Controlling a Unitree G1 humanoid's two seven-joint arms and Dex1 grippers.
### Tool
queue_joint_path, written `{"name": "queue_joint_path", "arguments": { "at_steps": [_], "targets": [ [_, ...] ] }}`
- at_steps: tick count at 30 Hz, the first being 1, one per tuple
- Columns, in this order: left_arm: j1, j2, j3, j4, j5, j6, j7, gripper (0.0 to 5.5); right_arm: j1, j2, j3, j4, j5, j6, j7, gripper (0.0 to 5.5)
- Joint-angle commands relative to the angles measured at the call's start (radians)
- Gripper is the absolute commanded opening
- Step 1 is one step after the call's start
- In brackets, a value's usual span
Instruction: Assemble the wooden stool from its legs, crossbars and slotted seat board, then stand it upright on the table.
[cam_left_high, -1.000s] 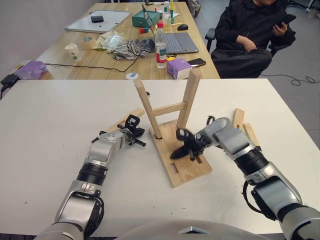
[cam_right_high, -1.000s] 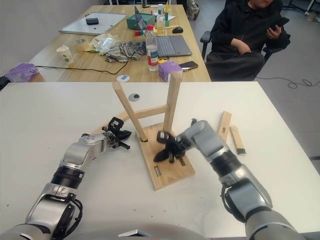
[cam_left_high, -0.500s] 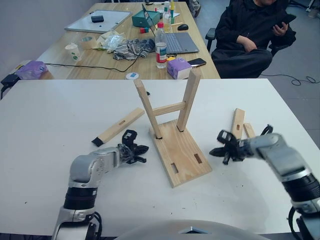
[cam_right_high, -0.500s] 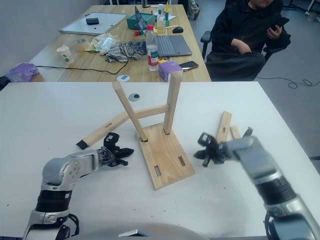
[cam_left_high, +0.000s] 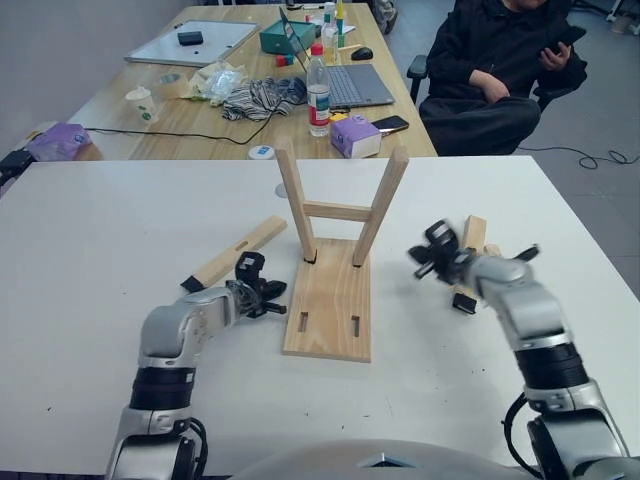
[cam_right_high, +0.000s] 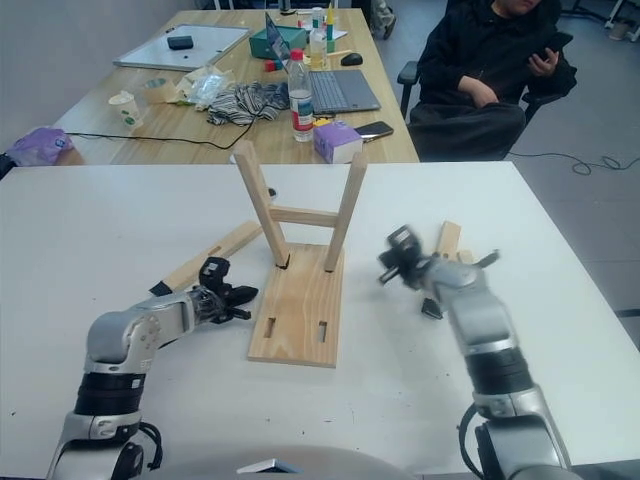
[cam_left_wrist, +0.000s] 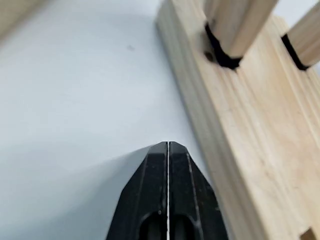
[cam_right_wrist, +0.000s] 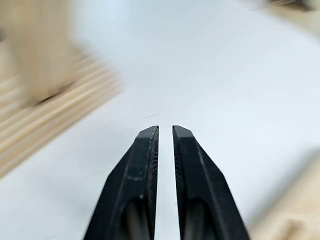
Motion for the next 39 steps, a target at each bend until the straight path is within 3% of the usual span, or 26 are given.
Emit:
{"name": "queue_joint_path", "arguments": {
  "at_steps": [1,5,9,20,28,32,35,39],
  "targets": [
    [-0.055,-0.063,0.146,-0.106,-0.027,-0.139,0.087,0.00,0.003,-0.122,-0.187,-0.008,0.047,0.092,-0.003,1.24],
    [-0.018,-0.106,0.154,-0.172,-0.032,-0.178,0.139,0.00,0.132,-0.129,-0.247,-0.088,0.071,0.149,-0.025,2.00],
    [-0.028,-0.099,0.161,-0.162,-0.036,-0.192,0.149,0.00,0.237,-0.089,-0.231,-0.140,0.085,0.166,-0.052,2.80],
    [-0.068,-0.046,0.131,-0.181,-0.049,-0.175,0.138,0.00,0.418,-0.080,-0.177,0.034,0.067,0.026,-0.079,2.80],
    [-0.090,-0.036,0.128,-0.156,-0.056,-0.179,0.135,0.00,0.448,-0.037,-0.179,0.126,0.097,-0.045,-0.090,1.33],
    [-0.126,-0.046,0.167,-0.159,-0.079,-0.205,0.147,0.00,0.407,0.000,-0.239,0.148,0.105,-0.144,-0.173,1.32],
    [-0.226,-0.087,0.278,-0.186,-0.220,-0.220,0.164,0.00,0.291,0.046,-0.299,0.065,0.139,-0.319,-0.233,1.32],
    [-0.416,-0.106,0.394,-0.176,-0.472,-0.201,0.219,0.00,0.036,0.068,-0.190,-0.116,0.145,-0.441,-0.212,1.32]
  ]
}}
